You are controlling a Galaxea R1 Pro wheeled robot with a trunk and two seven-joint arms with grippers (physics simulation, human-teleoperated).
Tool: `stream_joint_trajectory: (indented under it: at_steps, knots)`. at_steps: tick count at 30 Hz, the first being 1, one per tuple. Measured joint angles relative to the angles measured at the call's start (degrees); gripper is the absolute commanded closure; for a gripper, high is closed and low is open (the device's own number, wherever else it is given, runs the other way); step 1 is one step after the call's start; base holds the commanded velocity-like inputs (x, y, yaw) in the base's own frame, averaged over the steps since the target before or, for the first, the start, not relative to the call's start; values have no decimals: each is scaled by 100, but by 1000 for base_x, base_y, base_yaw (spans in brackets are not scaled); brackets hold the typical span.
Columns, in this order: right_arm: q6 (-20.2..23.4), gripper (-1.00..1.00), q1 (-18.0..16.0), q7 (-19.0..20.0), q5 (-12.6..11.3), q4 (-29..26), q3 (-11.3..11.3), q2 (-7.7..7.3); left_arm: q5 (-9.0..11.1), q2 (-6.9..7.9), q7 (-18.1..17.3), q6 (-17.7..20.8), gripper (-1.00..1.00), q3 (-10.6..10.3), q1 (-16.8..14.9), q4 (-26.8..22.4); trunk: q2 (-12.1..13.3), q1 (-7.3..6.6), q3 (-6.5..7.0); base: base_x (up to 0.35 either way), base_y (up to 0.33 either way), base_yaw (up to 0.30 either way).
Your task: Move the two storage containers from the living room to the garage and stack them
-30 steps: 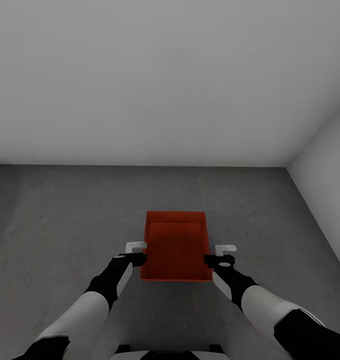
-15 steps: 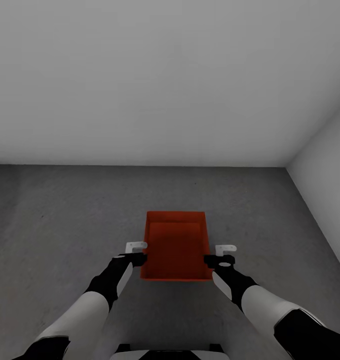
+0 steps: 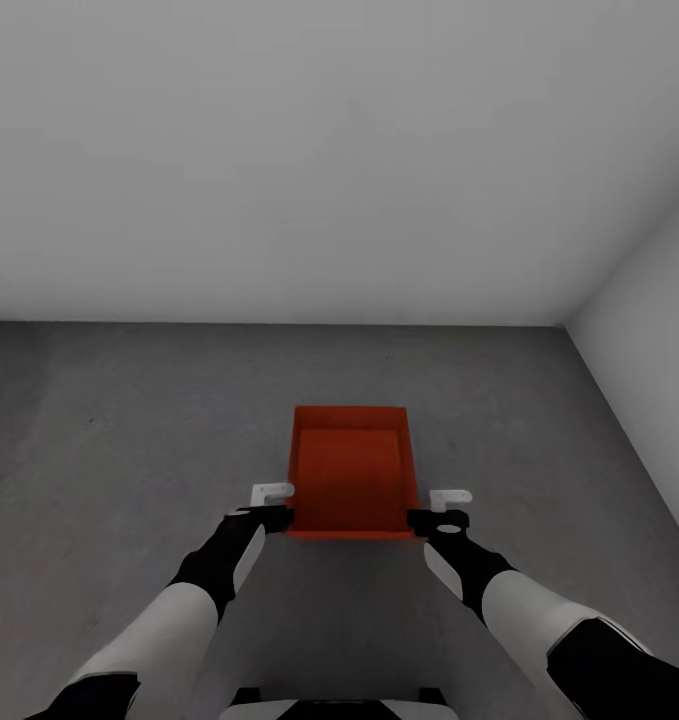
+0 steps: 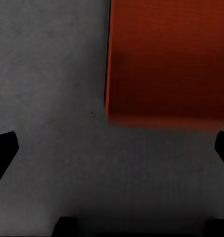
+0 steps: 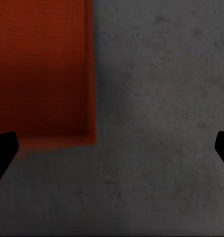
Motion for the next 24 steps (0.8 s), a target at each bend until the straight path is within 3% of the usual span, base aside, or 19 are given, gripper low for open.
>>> stream_joint_trajectory:
  at_steps: [8,24]
  knots:
    - [0,-100,0,-4,0,0,0,8,0,6,0,0,-100,0,0,0,0,-2,0,-234,0,0]
    - [-8,-100,0,-13,-8,0,0,27,0,6,0,0,-100,0,0,0,-1,-4,83,-15,0,0]
